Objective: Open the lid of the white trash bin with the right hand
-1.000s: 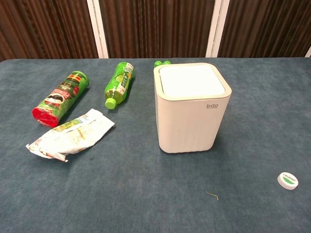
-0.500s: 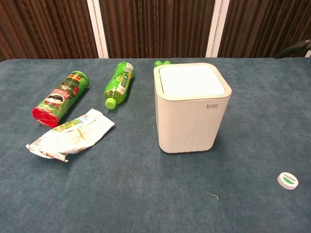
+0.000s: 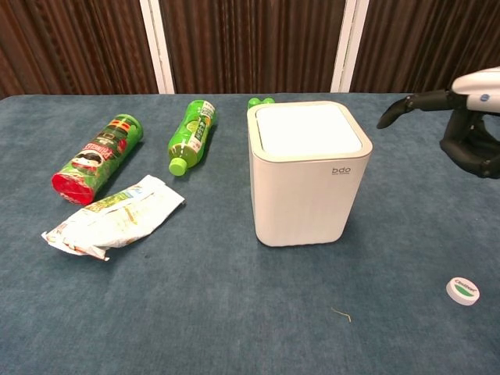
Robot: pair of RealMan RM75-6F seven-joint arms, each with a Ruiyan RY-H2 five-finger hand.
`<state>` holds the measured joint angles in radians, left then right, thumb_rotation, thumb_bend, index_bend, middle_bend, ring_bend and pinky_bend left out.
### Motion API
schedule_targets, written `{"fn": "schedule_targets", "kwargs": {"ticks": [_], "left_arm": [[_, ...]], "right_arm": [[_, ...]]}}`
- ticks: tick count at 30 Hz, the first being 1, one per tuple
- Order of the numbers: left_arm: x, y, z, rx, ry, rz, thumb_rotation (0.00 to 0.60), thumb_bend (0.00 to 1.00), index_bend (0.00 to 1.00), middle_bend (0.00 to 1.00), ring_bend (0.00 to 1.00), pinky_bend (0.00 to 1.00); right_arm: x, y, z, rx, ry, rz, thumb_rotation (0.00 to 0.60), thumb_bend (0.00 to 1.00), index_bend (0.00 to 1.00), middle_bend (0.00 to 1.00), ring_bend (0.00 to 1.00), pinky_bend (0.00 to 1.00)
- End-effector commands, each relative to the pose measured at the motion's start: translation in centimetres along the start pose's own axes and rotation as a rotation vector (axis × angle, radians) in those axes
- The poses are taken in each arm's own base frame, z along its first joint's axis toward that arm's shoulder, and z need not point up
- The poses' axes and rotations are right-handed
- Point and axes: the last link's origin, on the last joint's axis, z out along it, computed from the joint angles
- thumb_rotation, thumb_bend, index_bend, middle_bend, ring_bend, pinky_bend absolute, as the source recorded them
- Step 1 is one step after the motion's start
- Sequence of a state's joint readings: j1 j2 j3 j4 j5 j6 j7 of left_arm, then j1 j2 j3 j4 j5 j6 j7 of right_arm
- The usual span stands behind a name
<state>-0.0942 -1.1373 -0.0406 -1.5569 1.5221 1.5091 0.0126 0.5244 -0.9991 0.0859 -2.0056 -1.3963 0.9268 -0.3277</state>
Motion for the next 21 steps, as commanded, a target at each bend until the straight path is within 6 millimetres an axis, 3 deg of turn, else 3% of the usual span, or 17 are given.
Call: {"fn": "schedule_targets", "kwargs": {"ticks": [1,12,21], "left_arm": [[0.0,0.0,0.0,0.002,0.000,-0.002,0.600,0.45,0.24,0.23,0.29,0.35],[0.2,-0.2,0.0,0.008,0.007,-0.009,0.600,0.44,0.24,0.23,0.29,0.35],[0.4,-0.3,-0.1,0.010,0.012,-0.016,0.600,0.44,0.24,0.23,0.29,0.35]], "right_arm": [[0.3,-0.7,1.0,0.009,-0.019,0.007,0.600,0.78,0.29,0.96,0.85,0.76],[0.2,-1.4,3.0,0.016,-0.069,0.027,0.600,0.78,0.30,0.96,0.85,0.76],[-0.3,-1.4,3.4,0.011,-0.086,0.032,0.600,0.78,0.30,0.96,0.85,0.76]]}}
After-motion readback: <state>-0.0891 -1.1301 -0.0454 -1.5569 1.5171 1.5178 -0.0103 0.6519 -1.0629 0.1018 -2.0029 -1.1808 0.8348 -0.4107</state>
